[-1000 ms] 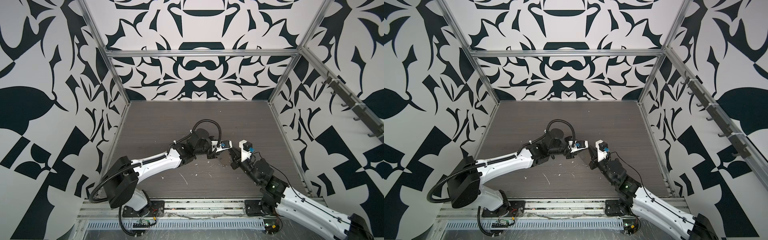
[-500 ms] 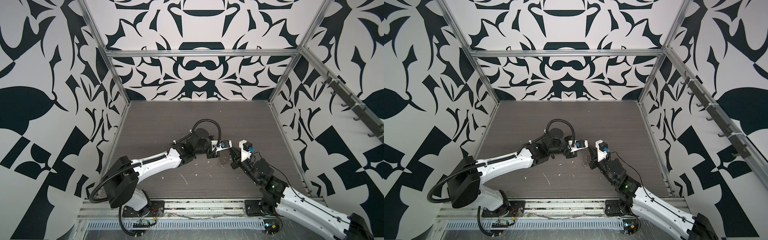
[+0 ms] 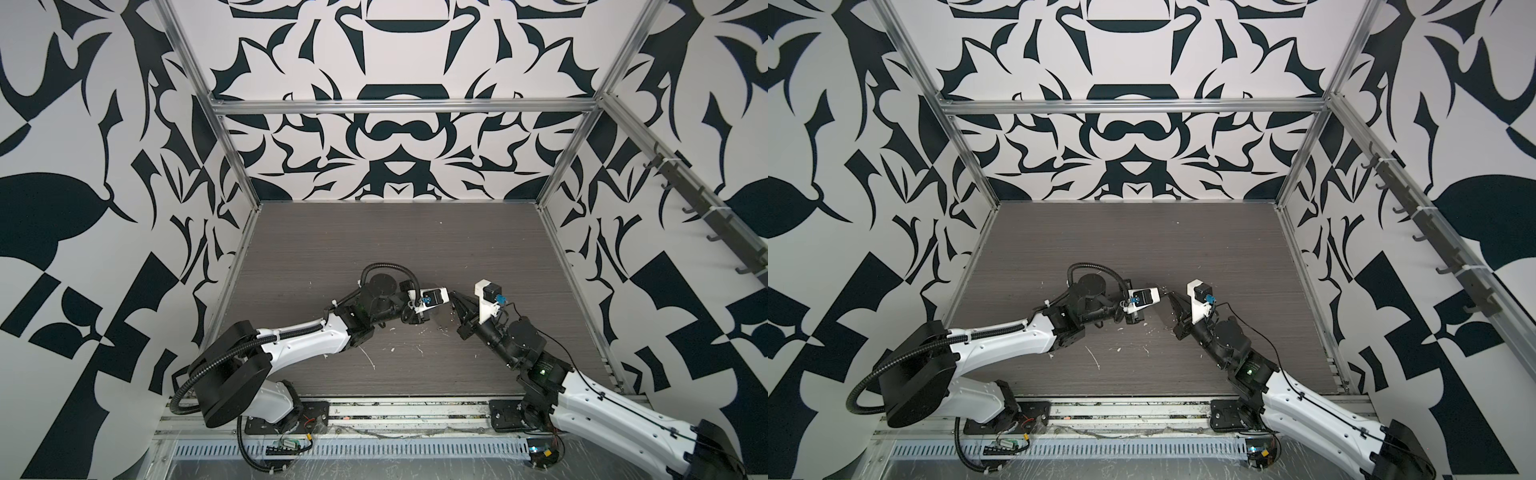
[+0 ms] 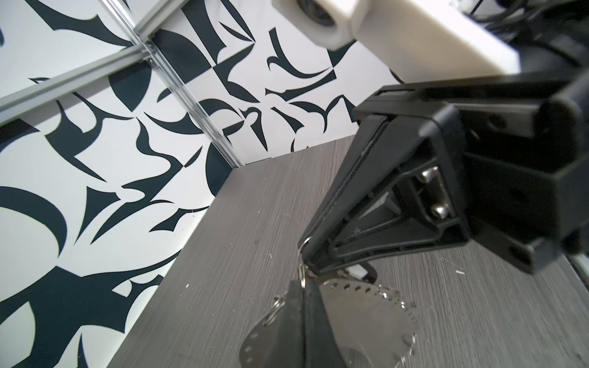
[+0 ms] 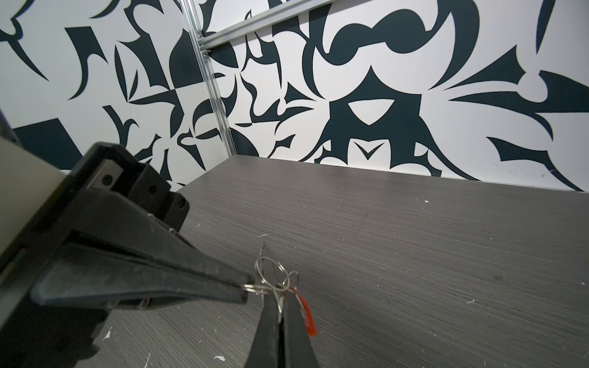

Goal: Attach keys to a key ring
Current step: Insert the key into the keyring.

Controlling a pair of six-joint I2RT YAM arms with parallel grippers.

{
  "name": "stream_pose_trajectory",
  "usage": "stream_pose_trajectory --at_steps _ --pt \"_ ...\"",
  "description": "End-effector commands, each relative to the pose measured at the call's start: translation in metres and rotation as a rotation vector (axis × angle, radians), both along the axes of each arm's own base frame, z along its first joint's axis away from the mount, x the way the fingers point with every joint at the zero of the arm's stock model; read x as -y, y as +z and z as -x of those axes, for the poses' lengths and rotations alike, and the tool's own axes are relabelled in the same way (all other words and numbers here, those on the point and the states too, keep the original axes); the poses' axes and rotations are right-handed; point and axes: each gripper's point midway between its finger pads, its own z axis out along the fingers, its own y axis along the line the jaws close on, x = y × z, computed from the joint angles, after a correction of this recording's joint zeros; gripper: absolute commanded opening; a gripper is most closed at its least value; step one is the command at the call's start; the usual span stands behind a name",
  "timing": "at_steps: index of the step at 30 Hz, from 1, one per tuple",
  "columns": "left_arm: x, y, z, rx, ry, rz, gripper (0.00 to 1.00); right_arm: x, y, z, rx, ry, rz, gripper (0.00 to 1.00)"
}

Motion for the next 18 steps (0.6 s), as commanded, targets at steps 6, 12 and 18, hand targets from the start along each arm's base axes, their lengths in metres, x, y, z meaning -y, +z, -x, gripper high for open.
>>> stream_pose_trajectory --at_steps 6,12,18 --pt "-0.0003 0.0471 0.0150 0.086 -0.068 0.188 0.00 0.0110 0.0124 -0.0093 0.029 -0.061 -0.047 0.00" --pt "0.0014 0.0437 0.0125 0.081 -0.060 0.174 0.03 0.0114 0.0147 -0.0078 0.041 -0.057 -0.046 0.00" --pt "0.0013 0.0411 0.0101 0.083 -0.049 0.149 0.25 0.0148 0.0160 -0.0079 0.049 -0.072 -0.034 0.00"
